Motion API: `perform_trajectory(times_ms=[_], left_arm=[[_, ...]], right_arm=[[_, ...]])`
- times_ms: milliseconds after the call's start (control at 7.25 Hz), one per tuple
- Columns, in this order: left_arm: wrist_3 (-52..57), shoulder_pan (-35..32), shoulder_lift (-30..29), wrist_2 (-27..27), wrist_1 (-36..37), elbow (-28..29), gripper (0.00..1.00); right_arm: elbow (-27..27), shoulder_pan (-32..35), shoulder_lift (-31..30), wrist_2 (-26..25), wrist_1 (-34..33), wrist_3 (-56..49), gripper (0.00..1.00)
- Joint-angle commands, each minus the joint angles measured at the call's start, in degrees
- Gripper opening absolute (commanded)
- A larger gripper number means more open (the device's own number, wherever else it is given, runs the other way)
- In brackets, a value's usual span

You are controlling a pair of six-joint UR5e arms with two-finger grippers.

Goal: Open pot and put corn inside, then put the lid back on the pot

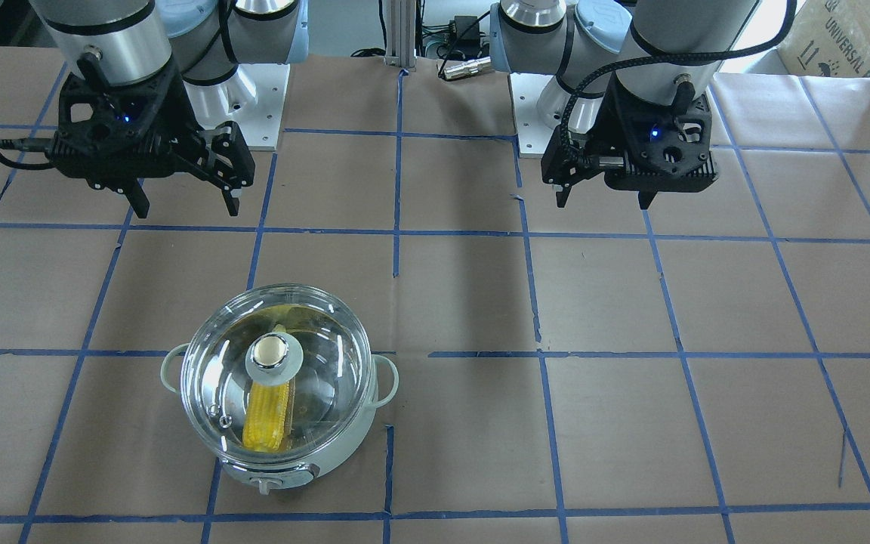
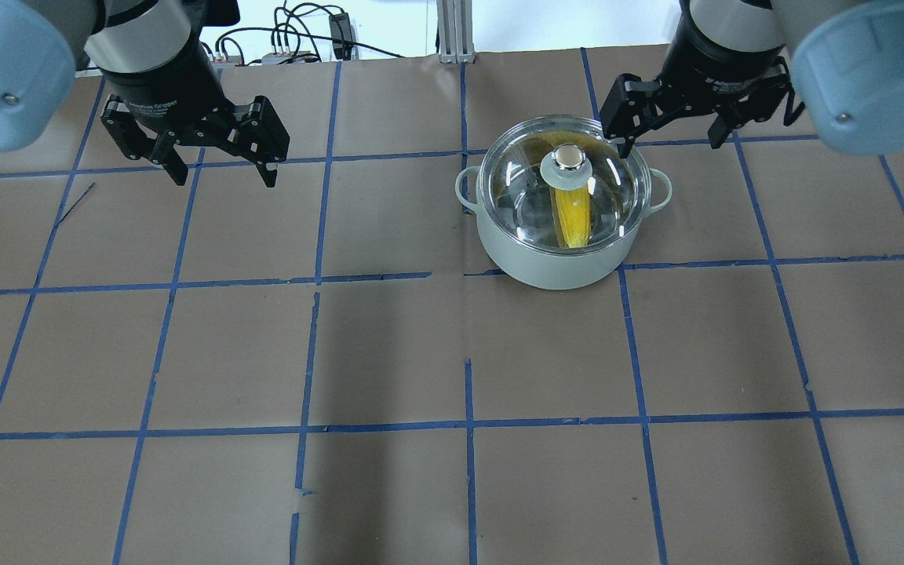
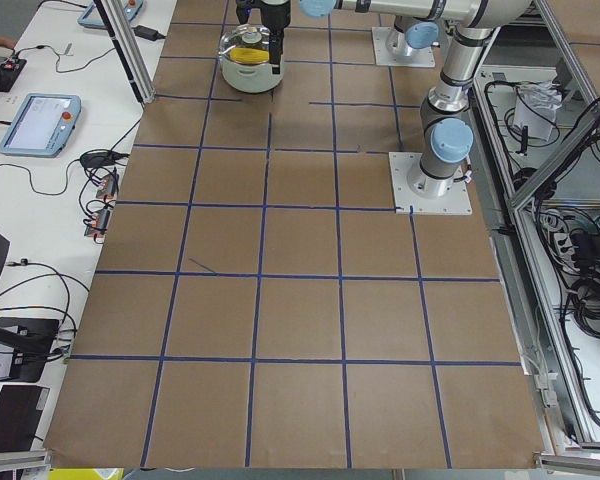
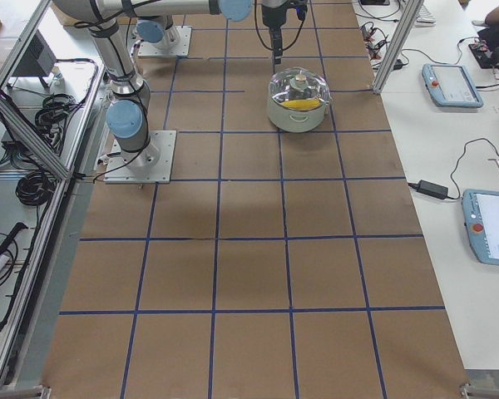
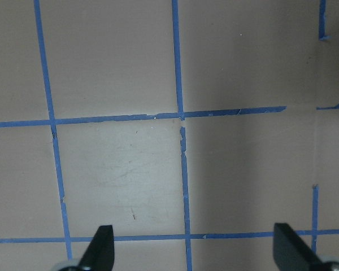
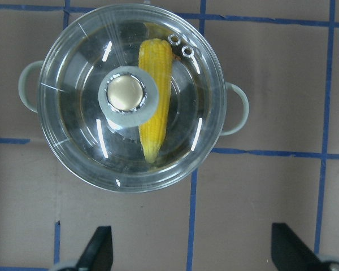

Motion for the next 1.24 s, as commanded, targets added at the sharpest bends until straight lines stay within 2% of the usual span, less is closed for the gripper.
perform_trajectory(times_ms=[0, 138, 552, 1103], left_arm=[[0.19, 0.22, 0.82, 0.17, 0.03, -0.72, 1.00], [0.45, 0.14, 0.90, 0.17, 0.03, -0.72, 1.00], [0.54, 0.13, 0.73, 0.17, -0.06, -0.54, 1.00], [1.24, 0.13, 0.29, 0.17, -0.14, 0.52, 1.00]], right_arm=[[-4.63, 3.90, 6.49, -0.02, -1.43, 0.20, 1.00], [-4.29, 4.09, 8.95, 0.24, -5.70, -0.23, 1.00], [-3.67, 3.91, 15.63, 0.24, -9.87, -0.41, 0.97], [-3.58, 4.00, 17.84, 0.24, -11.89, 0.03, 0.96]])
